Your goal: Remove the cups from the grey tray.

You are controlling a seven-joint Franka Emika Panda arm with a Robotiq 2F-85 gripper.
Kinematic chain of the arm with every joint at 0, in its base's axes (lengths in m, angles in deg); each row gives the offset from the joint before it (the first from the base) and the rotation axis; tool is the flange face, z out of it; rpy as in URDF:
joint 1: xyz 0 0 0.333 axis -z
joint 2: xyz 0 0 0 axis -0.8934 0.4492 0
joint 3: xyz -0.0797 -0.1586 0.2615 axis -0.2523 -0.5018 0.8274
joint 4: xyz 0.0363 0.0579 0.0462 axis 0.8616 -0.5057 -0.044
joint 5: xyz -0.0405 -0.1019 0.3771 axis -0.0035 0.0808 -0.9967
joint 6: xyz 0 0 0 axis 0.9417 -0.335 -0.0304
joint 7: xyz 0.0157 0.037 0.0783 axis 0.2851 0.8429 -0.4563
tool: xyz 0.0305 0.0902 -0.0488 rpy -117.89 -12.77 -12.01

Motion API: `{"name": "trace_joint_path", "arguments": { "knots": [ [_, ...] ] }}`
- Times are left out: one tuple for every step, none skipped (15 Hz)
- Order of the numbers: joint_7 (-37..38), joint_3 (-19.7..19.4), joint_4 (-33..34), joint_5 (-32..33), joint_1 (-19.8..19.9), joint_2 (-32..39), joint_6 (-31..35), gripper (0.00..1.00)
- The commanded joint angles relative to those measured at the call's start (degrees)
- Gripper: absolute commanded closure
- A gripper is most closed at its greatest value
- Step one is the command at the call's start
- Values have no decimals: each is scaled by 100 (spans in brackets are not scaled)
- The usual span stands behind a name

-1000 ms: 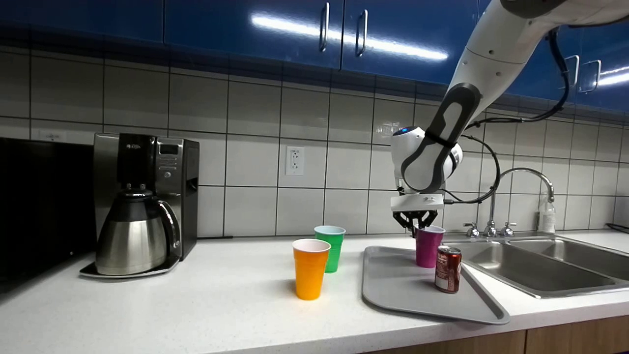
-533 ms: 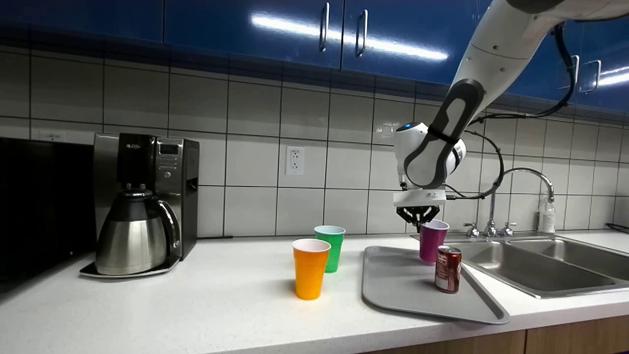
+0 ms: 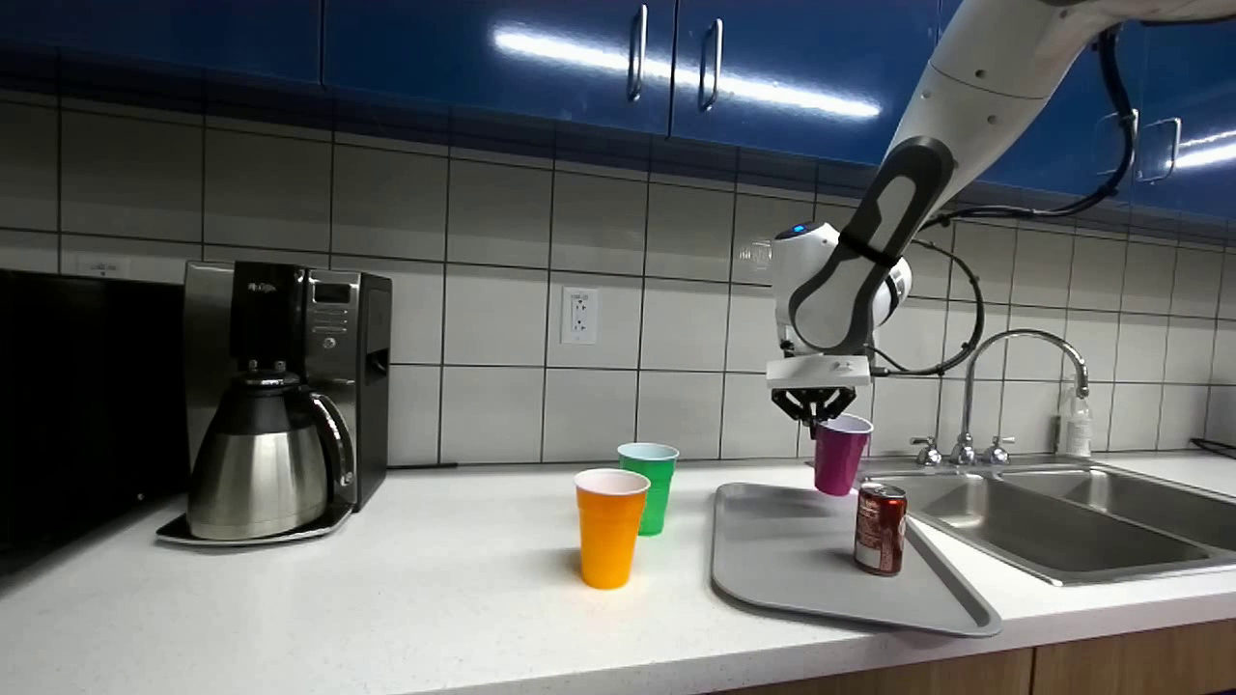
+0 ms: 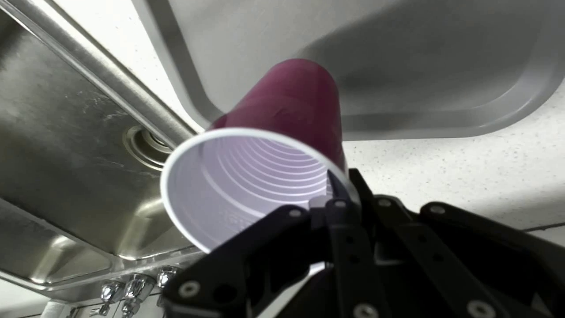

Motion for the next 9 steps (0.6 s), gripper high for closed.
{"name": "trace_joint_path", "arguments": {
  "knots": [
    [186, 6, 210, 70, -159, -27, -210, 99],
    [199, 24, 273, 74, -206, -9, -222, 99],
    [232, 26, 329, 98, -257, 11, -229, 99],
    [228, 53, 396, 71, -296, 36, -248, 99],
    [255, 66, 472, 83, -356, 70, -273, 99],
    [283, 75, 528, 105, -413, 90, -295, 99],
    [321, 90, 606, 124, -481, 134, -325, 99],
    [345, 109, 680, 126, -537, 176, -357, 99],
    [361, 145, 775, 104, -596, 244, -399, 99]
  ]
}}
